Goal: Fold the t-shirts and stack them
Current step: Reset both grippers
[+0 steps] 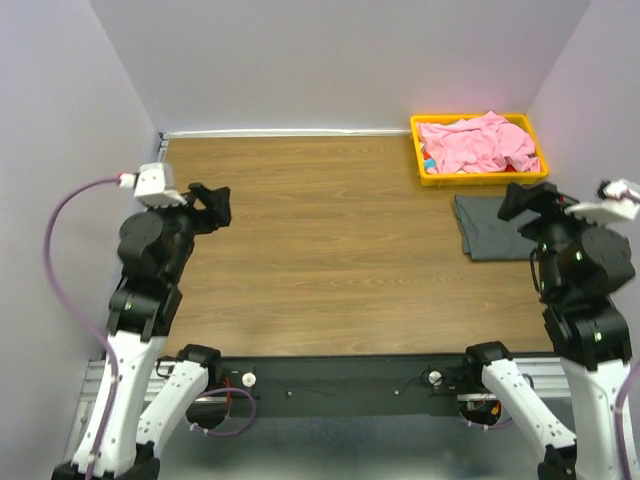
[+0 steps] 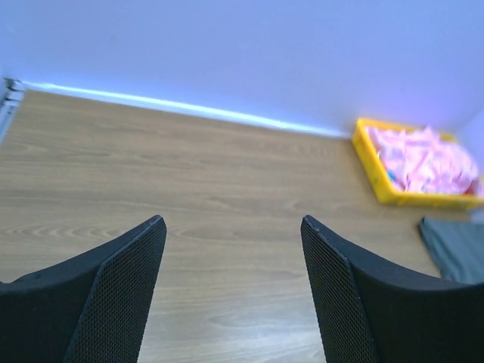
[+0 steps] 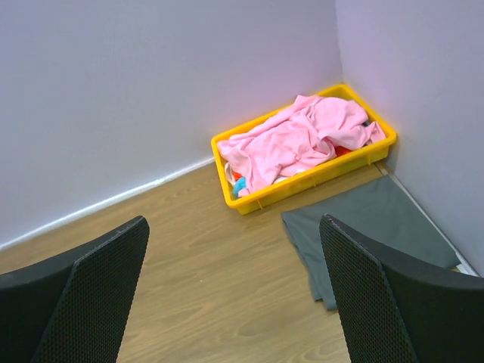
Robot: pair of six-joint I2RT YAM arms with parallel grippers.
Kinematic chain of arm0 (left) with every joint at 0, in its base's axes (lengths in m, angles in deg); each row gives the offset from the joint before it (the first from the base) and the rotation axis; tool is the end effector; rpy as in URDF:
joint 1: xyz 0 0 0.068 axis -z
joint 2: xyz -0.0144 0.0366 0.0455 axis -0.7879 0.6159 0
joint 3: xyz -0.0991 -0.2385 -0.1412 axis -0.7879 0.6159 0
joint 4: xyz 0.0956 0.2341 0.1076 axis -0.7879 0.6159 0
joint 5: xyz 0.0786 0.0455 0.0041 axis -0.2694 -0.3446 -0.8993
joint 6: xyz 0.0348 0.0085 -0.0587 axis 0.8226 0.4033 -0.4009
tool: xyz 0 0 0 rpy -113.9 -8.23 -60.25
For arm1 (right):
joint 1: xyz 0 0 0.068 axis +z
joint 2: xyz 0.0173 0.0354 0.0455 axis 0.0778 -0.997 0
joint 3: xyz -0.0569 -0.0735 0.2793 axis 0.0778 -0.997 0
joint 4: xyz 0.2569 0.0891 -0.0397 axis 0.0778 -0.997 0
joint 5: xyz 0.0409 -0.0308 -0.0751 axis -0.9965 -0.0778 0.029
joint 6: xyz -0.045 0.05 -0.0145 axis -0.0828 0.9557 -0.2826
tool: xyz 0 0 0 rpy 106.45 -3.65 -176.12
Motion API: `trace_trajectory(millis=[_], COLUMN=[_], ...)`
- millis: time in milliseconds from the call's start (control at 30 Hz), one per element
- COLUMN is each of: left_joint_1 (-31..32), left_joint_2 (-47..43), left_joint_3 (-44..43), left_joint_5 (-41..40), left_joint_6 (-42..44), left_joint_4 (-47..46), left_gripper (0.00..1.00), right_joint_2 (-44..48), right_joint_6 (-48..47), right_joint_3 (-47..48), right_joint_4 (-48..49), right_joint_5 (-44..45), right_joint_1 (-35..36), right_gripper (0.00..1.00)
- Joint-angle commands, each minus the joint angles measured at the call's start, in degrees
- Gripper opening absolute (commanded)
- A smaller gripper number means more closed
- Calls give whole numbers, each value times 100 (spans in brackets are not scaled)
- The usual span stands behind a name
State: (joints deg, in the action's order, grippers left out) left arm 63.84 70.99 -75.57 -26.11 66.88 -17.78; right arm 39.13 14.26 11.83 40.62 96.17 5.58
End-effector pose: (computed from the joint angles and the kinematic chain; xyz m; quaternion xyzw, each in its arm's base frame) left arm 0.1655 -0.0321 0.4215 -0.0740 0.7250 -0.1786 0.6610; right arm 0.1190 -0.0005 0.4699 0.1763 0.6853 0.0231 0.7062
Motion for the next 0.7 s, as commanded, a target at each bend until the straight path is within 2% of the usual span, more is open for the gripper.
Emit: trace_trajectory(millis=[0, 200, 667], left_joint_1=[10, 10, 10], left_joint_2=[-705, -1330, -2016], left_joint_3=[181, 735, 841], left_joint_5=[-1037, -1151, -1635], left_joint_6=[-526, -746, -1432], left_joint_4=[484, 290, 633], left_gripper=[81, 81, 81], right_joint_2=[731, 1409, 2024], right_joint_6=[63, -86, -482], right_joint_3=[-503, -794, -917], right_joint_4=[-256, -274, -309], right_joint_5=[-123, -421, -580], right_joint_1=[-2, -2, 94], right_gripper=[100, 100, 100])
